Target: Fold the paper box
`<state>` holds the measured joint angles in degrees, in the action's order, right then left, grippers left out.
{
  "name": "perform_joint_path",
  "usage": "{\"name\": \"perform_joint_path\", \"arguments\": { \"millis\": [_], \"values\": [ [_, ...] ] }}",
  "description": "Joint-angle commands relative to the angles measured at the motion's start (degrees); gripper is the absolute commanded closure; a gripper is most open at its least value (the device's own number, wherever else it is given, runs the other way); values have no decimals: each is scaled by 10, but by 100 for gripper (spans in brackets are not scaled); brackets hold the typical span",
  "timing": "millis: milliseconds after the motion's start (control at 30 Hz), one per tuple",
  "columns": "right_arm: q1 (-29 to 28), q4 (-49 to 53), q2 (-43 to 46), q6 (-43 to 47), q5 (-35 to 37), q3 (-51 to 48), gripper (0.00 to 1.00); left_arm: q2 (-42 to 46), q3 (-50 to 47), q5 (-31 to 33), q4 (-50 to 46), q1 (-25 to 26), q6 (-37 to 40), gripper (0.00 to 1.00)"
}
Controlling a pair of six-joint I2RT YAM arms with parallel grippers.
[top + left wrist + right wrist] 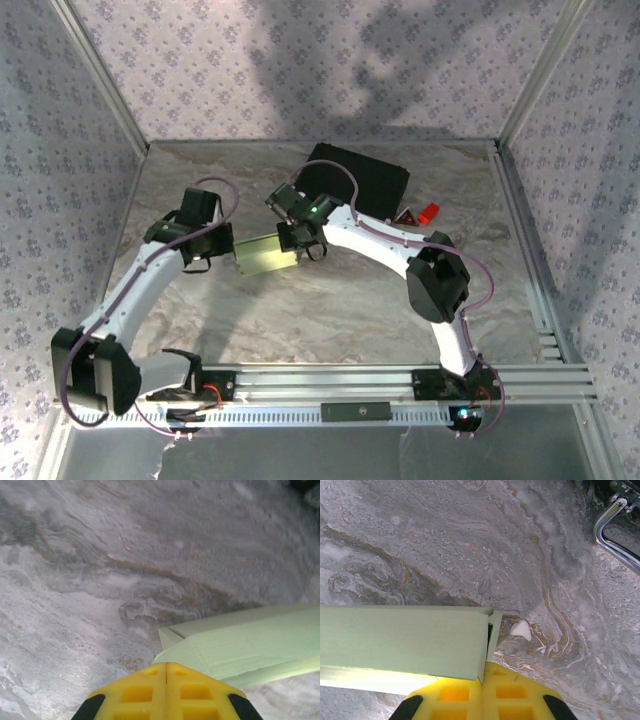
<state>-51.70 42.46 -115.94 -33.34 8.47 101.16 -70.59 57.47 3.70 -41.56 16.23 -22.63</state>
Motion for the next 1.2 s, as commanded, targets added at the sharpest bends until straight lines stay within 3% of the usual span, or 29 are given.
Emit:
{"name": "perform_joint_path", "arguments": {
  "millis": [0,33,67,167,467,700,867,1000,1167],
  "values": [
    [2,30,-17,11,-14,5,100,4,3,-37,-35,2,23,86],
    [3,30,-17,11,-15,5,100,13,-2,-39,-28,5,24,75],
    [4,29,-17,12,-15,4,100,20,-3,-37,-28,6,24,70],
    [4,27,-19,13,-18,5,100,31,-5,-37,-25,6,30,63],
    [7,26,-23,20,-26,7,100,16,0,-21,-31,16,33,59],
    [8,26,-23,21,-27,10,100,-20,4,-3,-25,16,28,68],
    [7,25,-24,21,-28,10,100,-22,0,-3,-19,17,25,81],
    [7,24,-24,22,-29,11,100,-23,1,-4,-14,22,25,83],
    [6,24,-24,21,-26,11,100,-32,9,-3,-16,25,25,94]
  ]
}}
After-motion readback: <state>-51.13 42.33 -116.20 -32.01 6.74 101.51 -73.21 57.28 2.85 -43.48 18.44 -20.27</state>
